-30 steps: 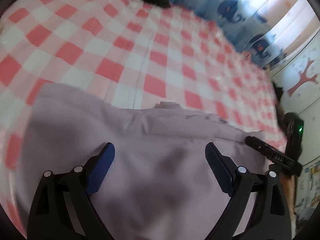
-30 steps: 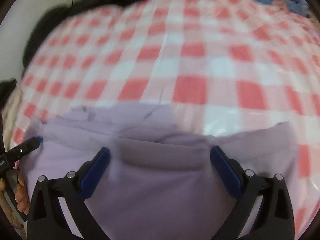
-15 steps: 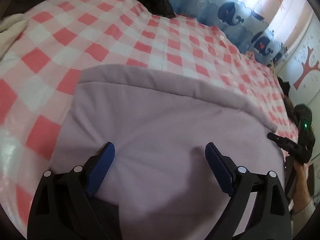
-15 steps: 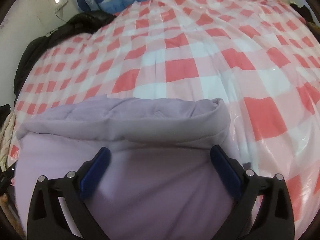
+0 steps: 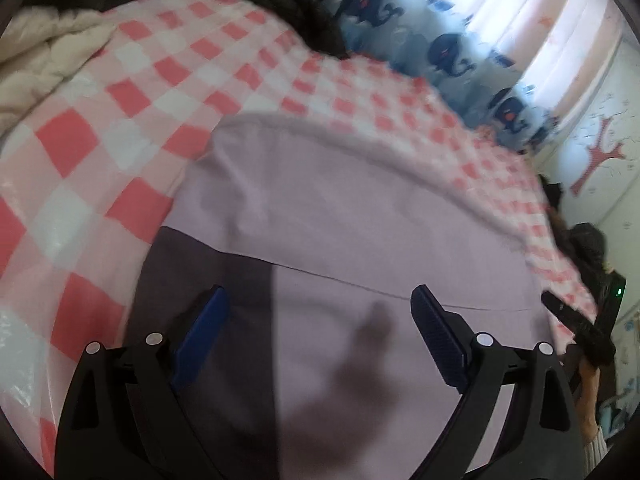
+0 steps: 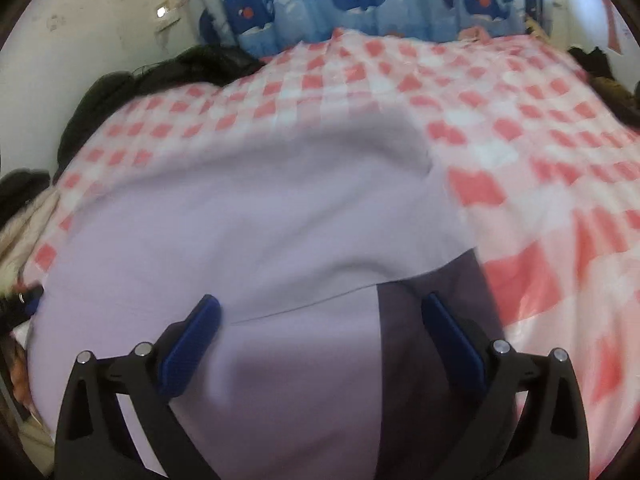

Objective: Fold large clothes
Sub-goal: 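Press the folded jacket flat with both open tools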

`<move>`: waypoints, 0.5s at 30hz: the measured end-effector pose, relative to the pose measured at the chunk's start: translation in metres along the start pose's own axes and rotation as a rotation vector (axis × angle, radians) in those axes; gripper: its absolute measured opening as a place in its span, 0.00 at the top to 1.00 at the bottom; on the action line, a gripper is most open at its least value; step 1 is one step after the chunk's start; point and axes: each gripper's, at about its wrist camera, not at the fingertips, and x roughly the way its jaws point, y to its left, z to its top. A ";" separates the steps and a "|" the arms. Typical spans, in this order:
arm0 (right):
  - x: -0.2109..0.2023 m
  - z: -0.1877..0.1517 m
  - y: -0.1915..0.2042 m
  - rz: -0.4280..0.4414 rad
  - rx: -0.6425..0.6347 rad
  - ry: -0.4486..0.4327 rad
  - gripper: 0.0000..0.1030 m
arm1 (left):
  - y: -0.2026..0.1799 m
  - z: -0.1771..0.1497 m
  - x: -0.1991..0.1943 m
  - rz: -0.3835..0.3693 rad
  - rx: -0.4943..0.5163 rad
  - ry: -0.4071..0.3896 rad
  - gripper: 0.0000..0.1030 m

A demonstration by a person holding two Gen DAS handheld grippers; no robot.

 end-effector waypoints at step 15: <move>0.153 0.049 0.149 0.010 -0.233 0.330 0.05 | -0.032 -0.014 0.008 -0.011 0.049 -0.023 0.14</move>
